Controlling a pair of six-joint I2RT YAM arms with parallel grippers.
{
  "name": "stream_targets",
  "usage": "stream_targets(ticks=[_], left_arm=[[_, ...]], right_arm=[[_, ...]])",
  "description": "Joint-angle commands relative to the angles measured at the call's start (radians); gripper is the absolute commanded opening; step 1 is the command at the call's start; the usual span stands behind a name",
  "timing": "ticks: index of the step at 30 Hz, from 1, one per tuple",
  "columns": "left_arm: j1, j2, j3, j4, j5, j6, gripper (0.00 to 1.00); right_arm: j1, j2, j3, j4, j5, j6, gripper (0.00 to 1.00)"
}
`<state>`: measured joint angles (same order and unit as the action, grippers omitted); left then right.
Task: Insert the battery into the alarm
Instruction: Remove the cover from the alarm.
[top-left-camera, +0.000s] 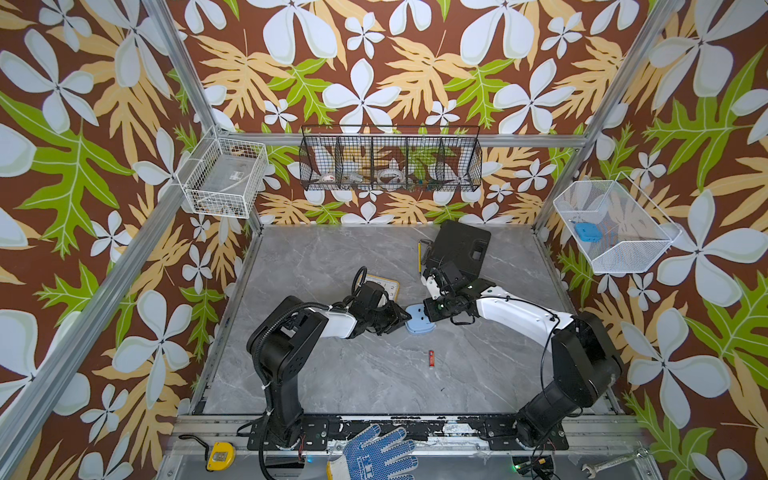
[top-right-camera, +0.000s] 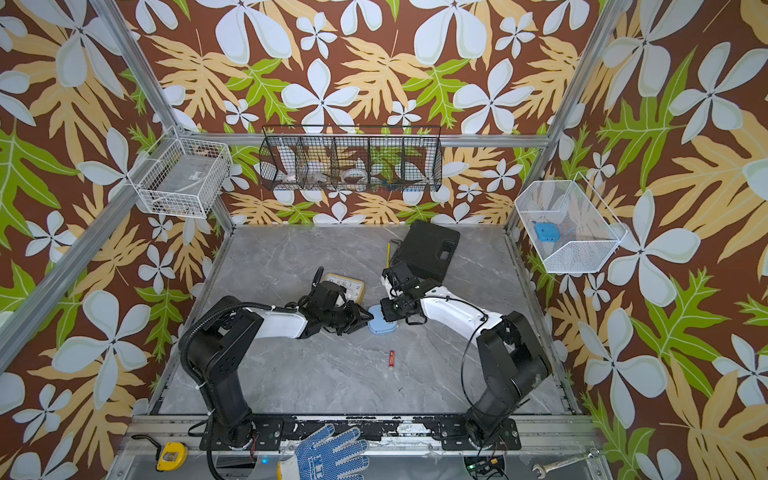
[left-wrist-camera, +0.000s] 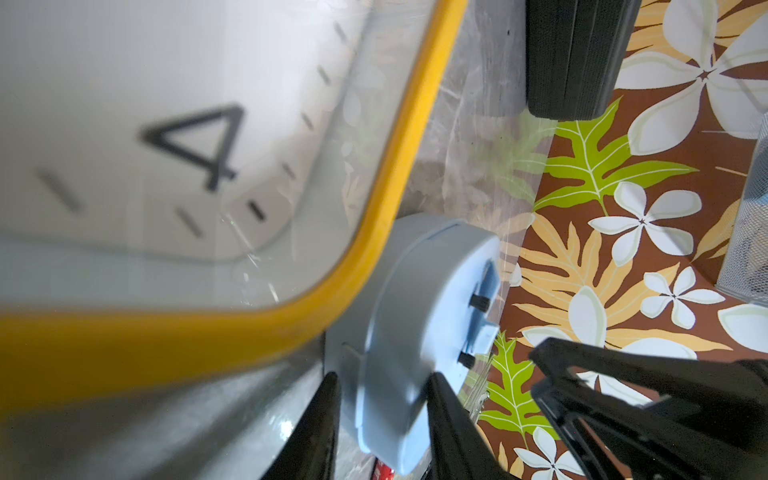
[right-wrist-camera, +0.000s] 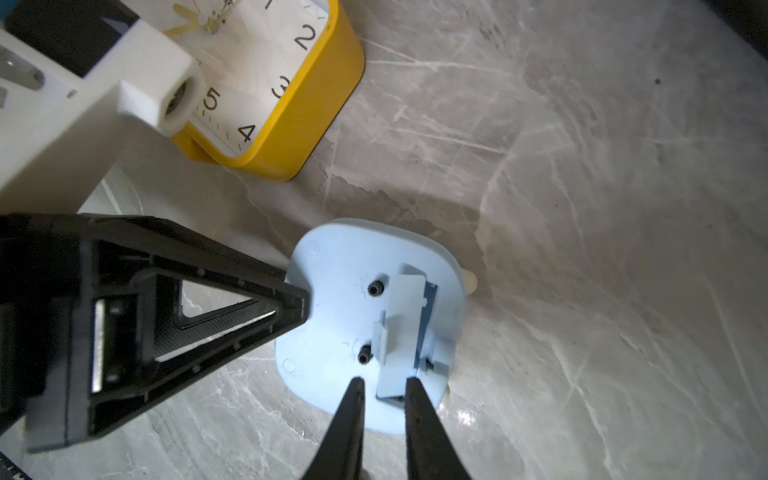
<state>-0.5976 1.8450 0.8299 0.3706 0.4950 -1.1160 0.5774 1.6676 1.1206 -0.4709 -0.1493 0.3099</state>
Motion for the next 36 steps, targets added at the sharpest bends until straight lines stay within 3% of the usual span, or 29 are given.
stream_targets(ticks=[1, 8, 22, 36], left_arm=[[-0.001, -0.007, -0.003, -0.021, -0.019, 0.003, 0.36], [-0.001, -0.013, -0.002, -0.023, -0.022, 0.007, 0.36], [-0.001, -0.047, -0.005, -0.026, -0.041, 0.027, 0.38], [-0.002, -0.267, -0.064, -0.004, -0.164, 0.131, 0.59]], right_arm=[[0.006, 0.026, 0.015, 0.011, 0.017, -0.017, 0.24], [0.007, 0.070, 0.028, 0.023, 0.015, -0.026, 0.23], [0.007, 0.086, 0.027, 0.051, -0.018, -0.032, 0.10], [-0.029, 0.008, 0.036, 0.118, -0.154, 0.092, 0.05]])
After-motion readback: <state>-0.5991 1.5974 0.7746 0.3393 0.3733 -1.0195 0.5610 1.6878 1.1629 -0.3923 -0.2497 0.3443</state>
